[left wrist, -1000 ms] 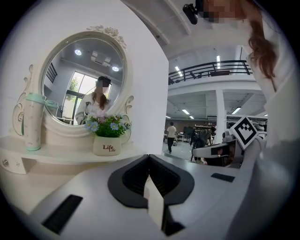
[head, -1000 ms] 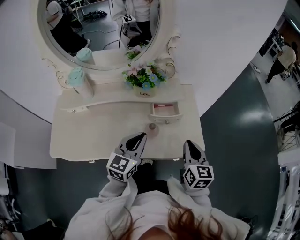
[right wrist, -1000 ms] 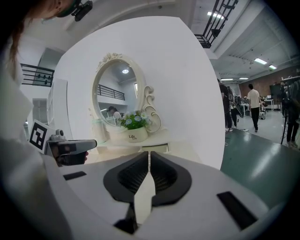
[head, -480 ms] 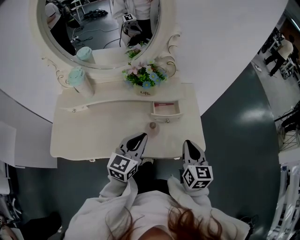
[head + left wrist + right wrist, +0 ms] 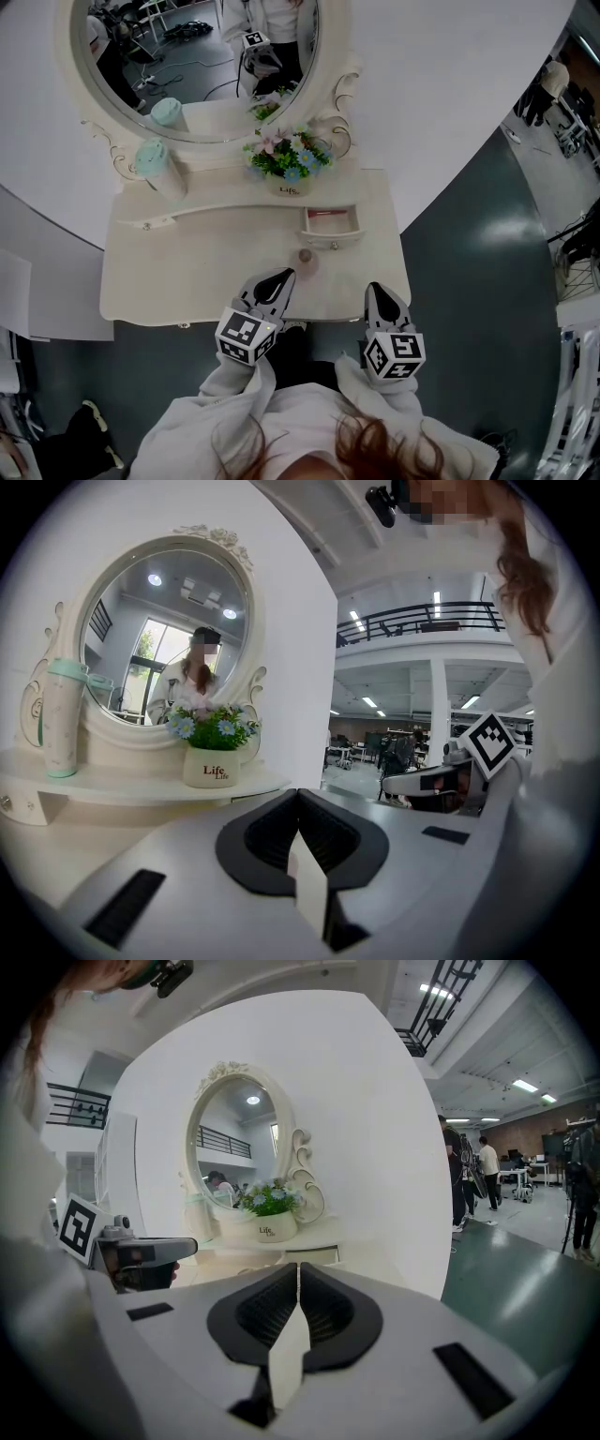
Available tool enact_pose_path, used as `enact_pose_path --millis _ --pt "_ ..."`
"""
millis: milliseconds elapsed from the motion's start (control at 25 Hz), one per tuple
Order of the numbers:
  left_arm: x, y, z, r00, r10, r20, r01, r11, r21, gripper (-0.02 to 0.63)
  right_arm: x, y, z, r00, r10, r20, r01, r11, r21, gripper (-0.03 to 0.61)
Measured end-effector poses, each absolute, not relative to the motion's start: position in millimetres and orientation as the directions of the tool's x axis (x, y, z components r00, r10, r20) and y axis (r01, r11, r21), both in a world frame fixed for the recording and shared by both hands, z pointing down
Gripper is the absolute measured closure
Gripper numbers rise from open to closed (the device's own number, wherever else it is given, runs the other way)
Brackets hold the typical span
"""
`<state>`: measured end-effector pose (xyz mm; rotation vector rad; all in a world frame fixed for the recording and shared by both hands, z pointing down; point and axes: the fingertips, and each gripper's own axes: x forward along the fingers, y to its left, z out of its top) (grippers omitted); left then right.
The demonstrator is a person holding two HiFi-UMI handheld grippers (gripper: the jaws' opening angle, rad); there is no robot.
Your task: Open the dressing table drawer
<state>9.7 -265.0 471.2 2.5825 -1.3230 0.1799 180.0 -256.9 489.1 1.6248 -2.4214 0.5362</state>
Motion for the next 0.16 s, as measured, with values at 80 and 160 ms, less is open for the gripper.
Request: enact_pose_path --millis 80,160 --pt "9.6 -265.9 470.3 0.585 -0.783 0.213 -0.811 -0.565 0.150 0.597 179.8 -257.6 488.8 -0.388 -0.856 0.341 -0.920 0.338 -0.198 0.540" --pt "9.5 -266.7 469.4 0.586 -0.782 0.212 -0.810 -0.567 0.149 0.597 179.6 -258.1 488.9 -0.388 -0.855 0.343 -0.920 0.337 -0.199 0.540"
